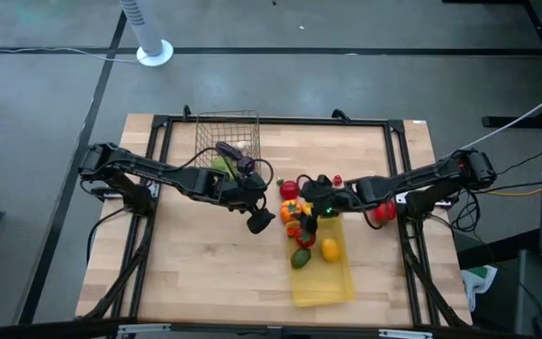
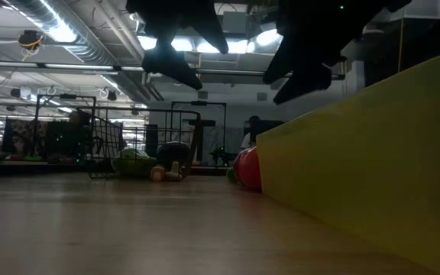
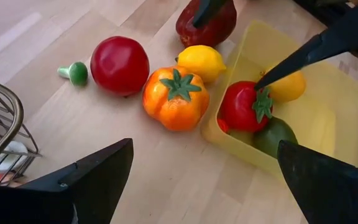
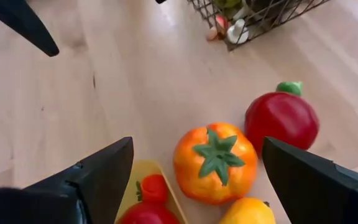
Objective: Sort produce into baskets
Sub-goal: Put the orange tomato into the yellow bin
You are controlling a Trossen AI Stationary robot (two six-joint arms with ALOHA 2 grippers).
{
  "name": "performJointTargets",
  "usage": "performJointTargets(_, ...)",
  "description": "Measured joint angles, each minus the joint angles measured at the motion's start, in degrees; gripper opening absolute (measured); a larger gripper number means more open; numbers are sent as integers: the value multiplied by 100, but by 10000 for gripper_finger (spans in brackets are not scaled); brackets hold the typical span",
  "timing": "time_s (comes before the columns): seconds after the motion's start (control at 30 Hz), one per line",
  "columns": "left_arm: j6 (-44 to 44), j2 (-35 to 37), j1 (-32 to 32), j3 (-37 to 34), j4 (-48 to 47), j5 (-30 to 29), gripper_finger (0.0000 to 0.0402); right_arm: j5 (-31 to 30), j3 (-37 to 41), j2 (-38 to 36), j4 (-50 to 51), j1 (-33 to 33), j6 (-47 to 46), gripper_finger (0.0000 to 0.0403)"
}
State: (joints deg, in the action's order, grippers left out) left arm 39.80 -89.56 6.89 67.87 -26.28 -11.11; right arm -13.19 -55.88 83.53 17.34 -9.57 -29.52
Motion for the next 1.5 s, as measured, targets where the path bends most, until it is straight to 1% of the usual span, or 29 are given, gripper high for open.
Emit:
performJointTargets(0.13, -12, 2, 0, 0, -2, 0, 392, 351, 0, 0, -4, 181, -9, 349)
performJointTargets(0.4, -14, 2, -1, -2, -4, 0, 392, 76, 0, 0, -47, 288, -55, 349)
performJointTargets(0.57, -14, 2, -2, -2, -4, 0, 392, 343, 0, 0, -101, 281, -70, 349)
performJointTargets(0.73, -14, 4, -1, -2, -8, 0, 392, 307, 0, 110, -101, 288, -748, 349)
performJointTargets(0.93, 12, 4, -2, -2, -7, 0, 392, 222, 0, 420, -95, 329, -1033, 349)
performJointTargets(1.07, 15, 4, -2, 0, -7, 0, 392, 429, 0, 490, -85, 496, -1264, 349)
performJointTargets(1.27, 78, 4, -2, 0, -7, 0, 392, 534, 0, 490, -92, 681, -1291, 349)
performJointTargets(1.33, 81, 4, -2, -2, -9, 0, 392, 666, 0, 490, -89, 677, -1278, 349)
performJointTargets(1.5, 89, 4, -2, -2, -9, 0, 392, 934, -334, 490, 337, 670, -1112, 349)
